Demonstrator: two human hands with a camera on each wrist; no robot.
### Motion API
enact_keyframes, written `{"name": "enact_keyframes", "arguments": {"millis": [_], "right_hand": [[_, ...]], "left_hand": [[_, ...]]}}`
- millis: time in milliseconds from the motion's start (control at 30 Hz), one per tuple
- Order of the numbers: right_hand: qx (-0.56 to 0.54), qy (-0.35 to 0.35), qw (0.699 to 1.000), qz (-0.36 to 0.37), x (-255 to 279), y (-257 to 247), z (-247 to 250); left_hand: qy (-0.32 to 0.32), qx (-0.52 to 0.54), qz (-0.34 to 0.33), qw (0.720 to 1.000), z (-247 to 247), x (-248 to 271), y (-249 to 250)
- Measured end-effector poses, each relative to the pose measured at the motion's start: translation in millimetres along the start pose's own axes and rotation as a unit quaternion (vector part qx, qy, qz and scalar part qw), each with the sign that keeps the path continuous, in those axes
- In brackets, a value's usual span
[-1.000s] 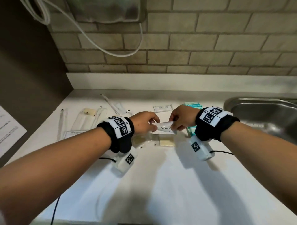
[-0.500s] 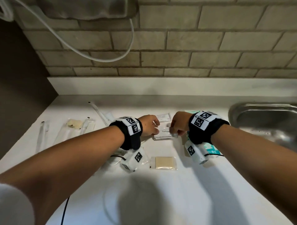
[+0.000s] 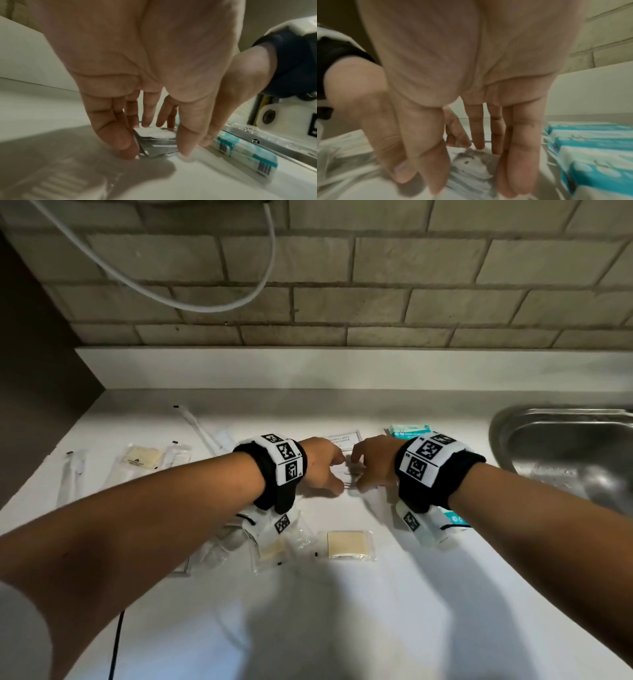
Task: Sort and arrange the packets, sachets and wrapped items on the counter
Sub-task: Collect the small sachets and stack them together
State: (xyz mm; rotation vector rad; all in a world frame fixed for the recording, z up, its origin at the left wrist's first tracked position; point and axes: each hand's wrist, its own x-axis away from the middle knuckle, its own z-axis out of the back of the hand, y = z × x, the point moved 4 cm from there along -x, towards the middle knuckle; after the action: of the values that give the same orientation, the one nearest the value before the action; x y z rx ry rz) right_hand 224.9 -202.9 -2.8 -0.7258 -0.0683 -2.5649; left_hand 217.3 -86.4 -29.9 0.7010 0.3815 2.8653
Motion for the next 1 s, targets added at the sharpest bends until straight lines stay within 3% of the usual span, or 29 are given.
{"name": "enact_keyframes", "arguments": {"millis": [267,1000], "right_hand": [[0.02,0.017,1.0,0.001,-16.5,-1.2,-10.3],[0.04,0.034,0.998,-0.017,-12.7,-4.7,-12.9]], "left_hand": [[0.034,-0.019,-0.001,0.999,-0.6,-0.8,7.9],[0.028,0.02,-0.022,0.999,0.7,8.2,2.5]]}}
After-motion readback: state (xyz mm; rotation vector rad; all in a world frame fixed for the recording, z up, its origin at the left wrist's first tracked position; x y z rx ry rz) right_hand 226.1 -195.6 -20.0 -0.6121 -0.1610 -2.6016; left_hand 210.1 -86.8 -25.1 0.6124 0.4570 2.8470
